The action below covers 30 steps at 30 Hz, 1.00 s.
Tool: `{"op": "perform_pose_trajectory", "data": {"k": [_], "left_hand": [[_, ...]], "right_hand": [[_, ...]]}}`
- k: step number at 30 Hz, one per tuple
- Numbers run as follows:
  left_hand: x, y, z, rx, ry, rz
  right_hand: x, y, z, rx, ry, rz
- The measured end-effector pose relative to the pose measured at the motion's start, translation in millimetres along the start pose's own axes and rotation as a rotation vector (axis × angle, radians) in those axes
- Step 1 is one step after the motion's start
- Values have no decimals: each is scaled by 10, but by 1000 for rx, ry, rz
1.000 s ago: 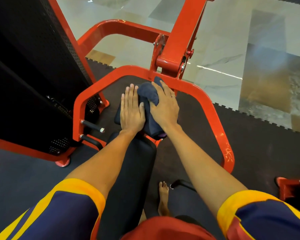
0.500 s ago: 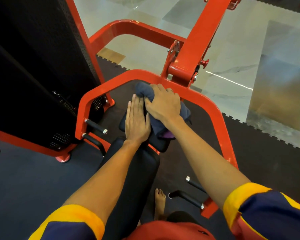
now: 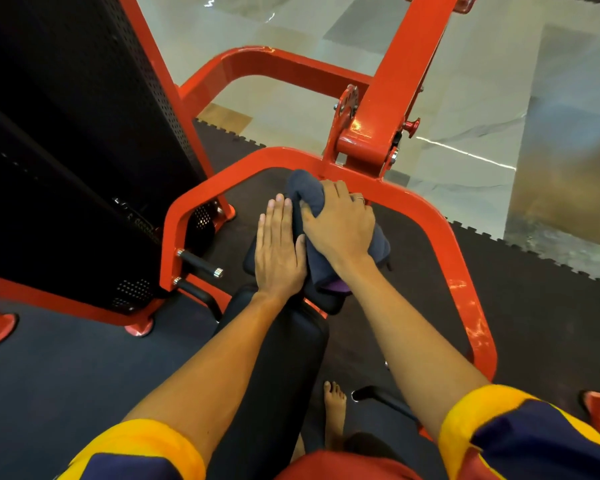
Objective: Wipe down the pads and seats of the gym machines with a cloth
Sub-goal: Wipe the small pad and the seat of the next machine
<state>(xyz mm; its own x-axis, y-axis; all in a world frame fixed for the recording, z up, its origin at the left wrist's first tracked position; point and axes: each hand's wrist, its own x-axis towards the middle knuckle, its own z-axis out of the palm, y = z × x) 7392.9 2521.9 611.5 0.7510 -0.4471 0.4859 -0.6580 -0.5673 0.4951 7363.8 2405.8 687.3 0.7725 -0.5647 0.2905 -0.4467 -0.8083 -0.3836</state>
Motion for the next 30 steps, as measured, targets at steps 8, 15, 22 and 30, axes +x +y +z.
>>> {"op": "perform_pose_trajectory", "data": {"k": [8, 15, 22, 30], "left_hand": [[3, -36, 60, 83, 2, 28], [4, -78, 52, 115, -38, 45], [4, -78, 22, 64, -38, 56], [-125, -359, -69, -2, -80, 67]], "right_hand": [[-836, 146, 216, 304, 227, 285], [-1488, 192, 446, 435, 173, 251], [-910, 107, 267, 189, 170, 206], [-1476, 295, 403, 30, 84, -49]]}}
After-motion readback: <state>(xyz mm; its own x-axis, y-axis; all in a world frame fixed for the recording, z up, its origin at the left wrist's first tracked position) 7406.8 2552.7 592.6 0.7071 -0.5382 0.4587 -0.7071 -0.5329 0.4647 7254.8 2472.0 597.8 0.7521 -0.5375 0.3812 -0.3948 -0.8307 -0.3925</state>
